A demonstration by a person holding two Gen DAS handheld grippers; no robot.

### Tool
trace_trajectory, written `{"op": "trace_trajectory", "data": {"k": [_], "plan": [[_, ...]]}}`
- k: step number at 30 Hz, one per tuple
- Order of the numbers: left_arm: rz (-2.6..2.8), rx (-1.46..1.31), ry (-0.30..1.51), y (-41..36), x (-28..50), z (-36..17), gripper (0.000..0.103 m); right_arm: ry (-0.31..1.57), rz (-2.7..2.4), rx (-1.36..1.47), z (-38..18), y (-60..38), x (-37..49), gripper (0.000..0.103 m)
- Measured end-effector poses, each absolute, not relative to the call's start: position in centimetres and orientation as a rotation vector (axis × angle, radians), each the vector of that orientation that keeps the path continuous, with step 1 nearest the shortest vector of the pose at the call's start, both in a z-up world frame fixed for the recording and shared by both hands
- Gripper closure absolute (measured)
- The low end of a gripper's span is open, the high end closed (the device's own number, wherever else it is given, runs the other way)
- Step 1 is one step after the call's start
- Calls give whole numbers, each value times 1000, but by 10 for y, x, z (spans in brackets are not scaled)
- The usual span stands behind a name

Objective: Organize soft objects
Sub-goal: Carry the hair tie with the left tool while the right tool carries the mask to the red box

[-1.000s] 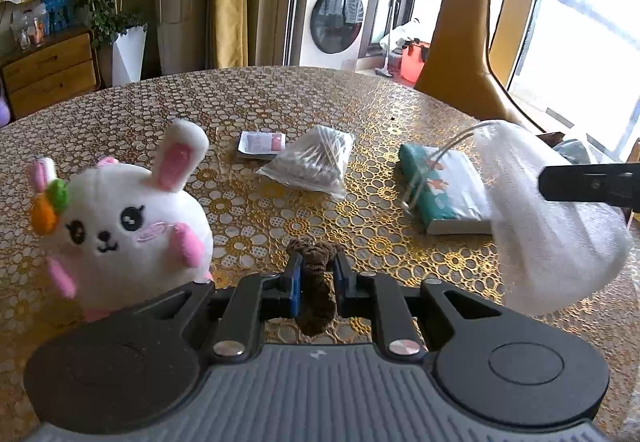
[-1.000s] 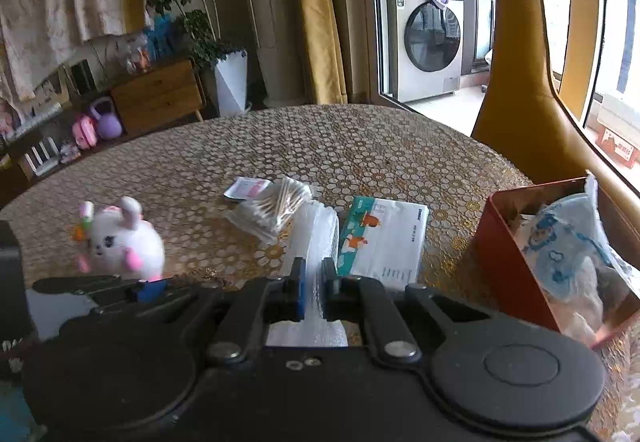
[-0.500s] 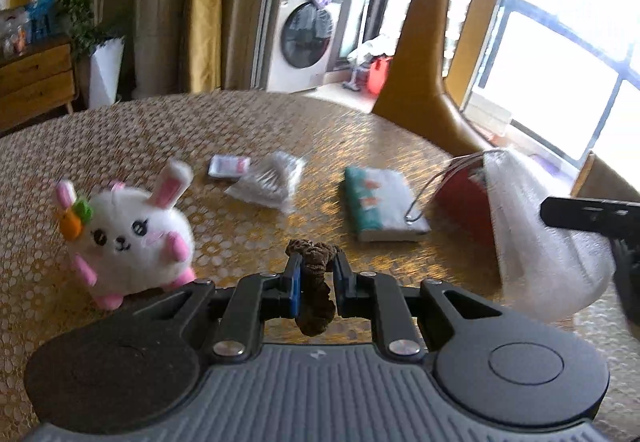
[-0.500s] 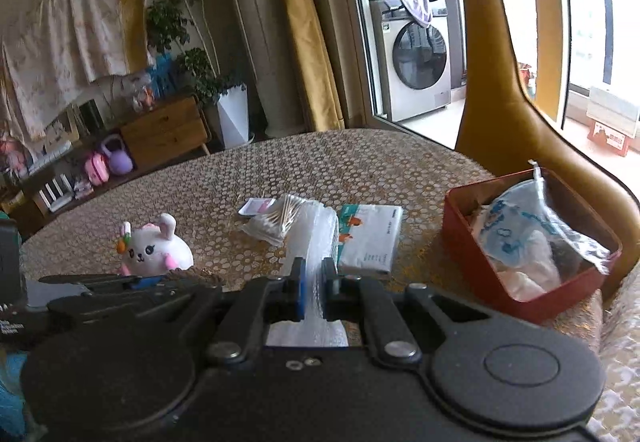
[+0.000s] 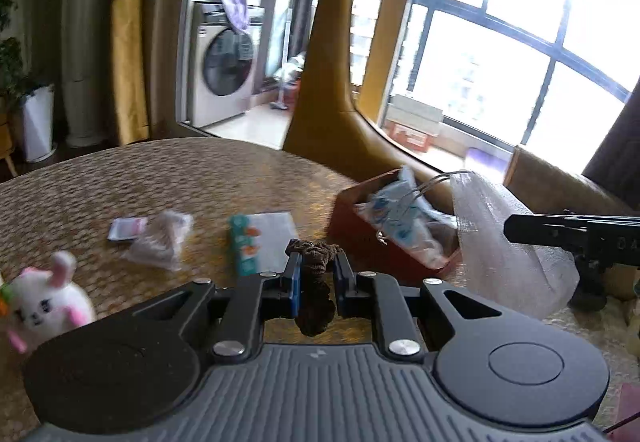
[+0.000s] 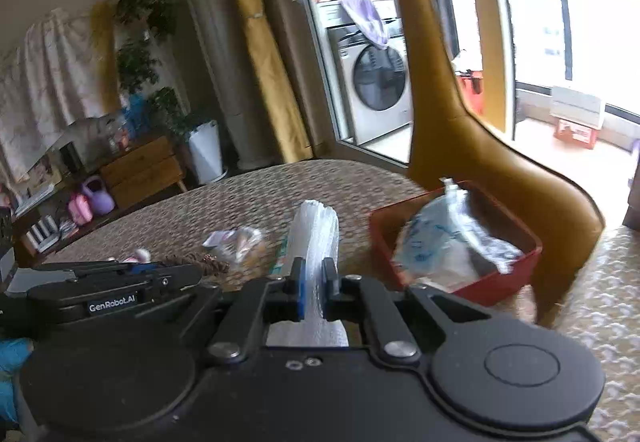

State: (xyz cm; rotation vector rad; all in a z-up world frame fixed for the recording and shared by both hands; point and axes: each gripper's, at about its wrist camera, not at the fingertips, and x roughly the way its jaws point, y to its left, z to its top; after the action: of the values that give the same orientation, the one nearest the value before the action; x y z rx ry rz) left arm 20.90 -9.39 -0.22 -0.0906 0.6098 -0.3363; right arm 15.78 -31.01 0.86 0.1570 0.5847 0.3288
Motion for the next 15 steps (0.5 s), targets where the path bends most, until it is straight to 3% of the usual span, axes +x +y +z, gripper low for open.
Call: {"op": "trace_trajectory", "data": {"k": [15], "plan": [[-460, -20, 609, -191, 262, -1, 87, 578, 182, 253, -4, -388, 197, 97]]}}
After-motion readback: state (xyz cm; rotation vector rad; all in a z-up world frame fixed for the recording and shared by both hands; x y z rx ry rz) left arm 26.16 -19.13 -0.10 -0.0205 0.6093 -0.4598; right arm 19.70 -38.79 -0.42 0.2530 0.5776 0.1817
